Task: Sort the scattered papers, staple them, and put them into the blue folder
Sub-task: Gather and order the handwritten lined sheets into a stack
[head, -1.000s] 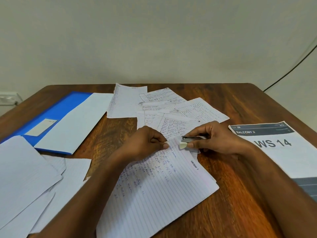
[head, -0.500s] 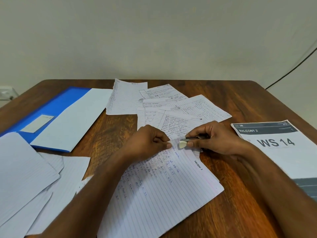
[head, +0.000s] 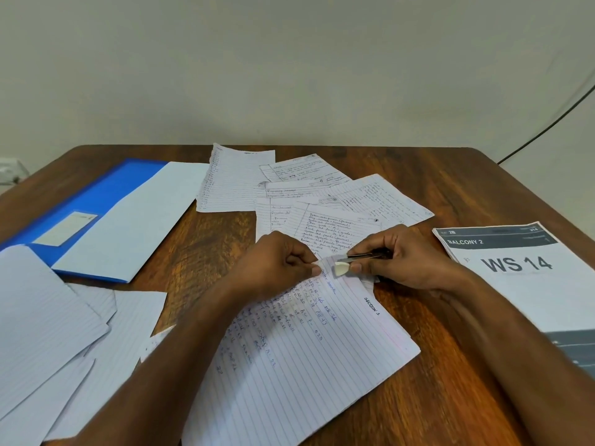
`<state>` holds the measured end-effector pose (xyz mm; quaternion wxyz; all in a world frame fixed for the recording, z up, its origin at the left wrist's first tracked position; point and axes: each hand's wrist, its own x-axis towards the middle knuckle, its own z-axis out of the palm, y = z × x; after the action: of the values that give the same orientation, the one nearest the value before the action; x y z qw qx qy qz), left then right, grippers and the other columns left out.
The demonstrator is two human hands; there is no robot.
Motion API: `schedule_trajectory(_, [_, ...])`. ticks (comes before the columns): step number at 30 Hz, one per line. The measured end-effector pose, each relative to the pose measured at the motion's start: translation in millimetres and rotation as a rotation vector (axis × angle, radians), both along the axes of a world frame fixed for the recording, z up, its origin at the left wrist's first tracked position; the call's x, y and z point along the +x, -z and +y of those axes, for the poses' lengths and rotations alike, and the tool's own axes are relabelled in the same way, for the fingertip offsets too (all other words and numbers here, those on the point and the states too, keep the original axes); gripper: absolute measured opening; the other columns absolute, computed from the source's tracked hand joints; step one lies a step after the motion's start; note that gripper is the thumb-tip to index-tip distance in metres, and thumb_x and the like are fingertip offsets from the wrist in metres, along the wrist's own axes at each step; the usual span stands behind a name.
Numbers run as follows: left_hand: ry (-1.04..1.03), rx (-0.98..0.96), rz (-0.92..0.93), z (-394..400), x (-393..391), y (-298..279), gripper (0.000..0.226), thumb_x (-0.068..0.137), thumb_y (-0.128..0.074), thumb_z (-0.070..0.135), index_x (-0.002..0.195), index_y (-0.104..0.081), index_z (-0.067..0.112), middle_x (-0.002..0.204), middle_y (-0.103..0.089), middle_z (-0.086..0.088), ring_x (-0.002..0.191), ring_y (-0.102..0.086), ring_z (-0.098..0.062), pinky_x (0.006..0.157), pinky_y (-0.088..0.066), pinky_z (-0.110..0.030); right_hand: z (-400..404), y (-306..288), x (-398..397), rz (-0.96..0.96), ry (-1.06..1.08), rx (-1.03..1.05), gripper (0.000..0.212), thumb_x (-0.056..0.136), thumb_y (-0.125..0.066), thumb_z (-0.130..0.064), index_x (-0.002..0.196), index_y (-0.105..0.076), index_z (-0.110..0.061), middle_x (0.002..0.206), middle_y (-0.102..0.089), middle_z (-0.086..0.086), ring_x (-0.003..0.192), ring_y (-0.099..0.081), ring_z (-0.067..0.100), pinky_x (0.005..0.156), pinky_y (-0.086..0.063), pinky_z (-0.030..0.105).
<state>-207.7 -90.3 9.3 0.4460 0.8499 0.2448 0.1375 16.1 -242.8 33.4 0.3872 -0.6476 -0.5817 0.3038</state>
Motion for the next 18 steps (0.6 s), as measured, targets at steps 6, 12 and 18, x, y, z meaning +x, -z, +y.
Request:
schedule_trajectory(6, [0.008,0.002,-0.008,-1.7,-0.9,-2.7,0.006,0.090,-0.084,0.029,0.091,-0.083,0.022,0.068,-0.075,-0.002,0.055,-0.049,-0.005,0.060,-0.044,-0.025,1.1,5.9,-3.3,-0.071,0.080,0.054,0.020,0.082,-0.086,-0.022,0.102,-0.084,-0.021,0.088,-0.077,-0.014,0.086,-0.070,0.010,0.064,-0.051,0.015])
schedule_trajectory(12, [-0.016,0.005,-0.004,-2.7,-0.6,-4.0,0.007,0.090,-0.084,0.027,0.089,-0.083,0.020,0.058,-0.063,0.003,0.055,-0.044,-0.006,0.060,-0.040,-0.025,2.8,8.4,-10.6,-0.080,0.136,0.080,0.022,0.080,-0.087,-0.029,0.100,-0.085,-0.021,0.083,-0.076,-0.010,0.079,-0.067,0.010,0.060,-0.048,0.018])
schedule_trajectory(18, [-0.017,-0.057,-0.026,0.8,-5.1,-3.5,0.007,0.091,-0.083,0.025,0.089,-0.083,0.017,0.058,-0.061,-0.001,0.057,-0.045,-0.015,0.058,-0.038,-0.027,4.5,8.8,-12.1,0.047,0.110,-0.005,0.037,0.071,-0.081,-0.046,0.100,-0.084,-0.023,0.094,-0.080,-0.009,0.089,-0.071,0.011,0.068,-0.054,0.027])
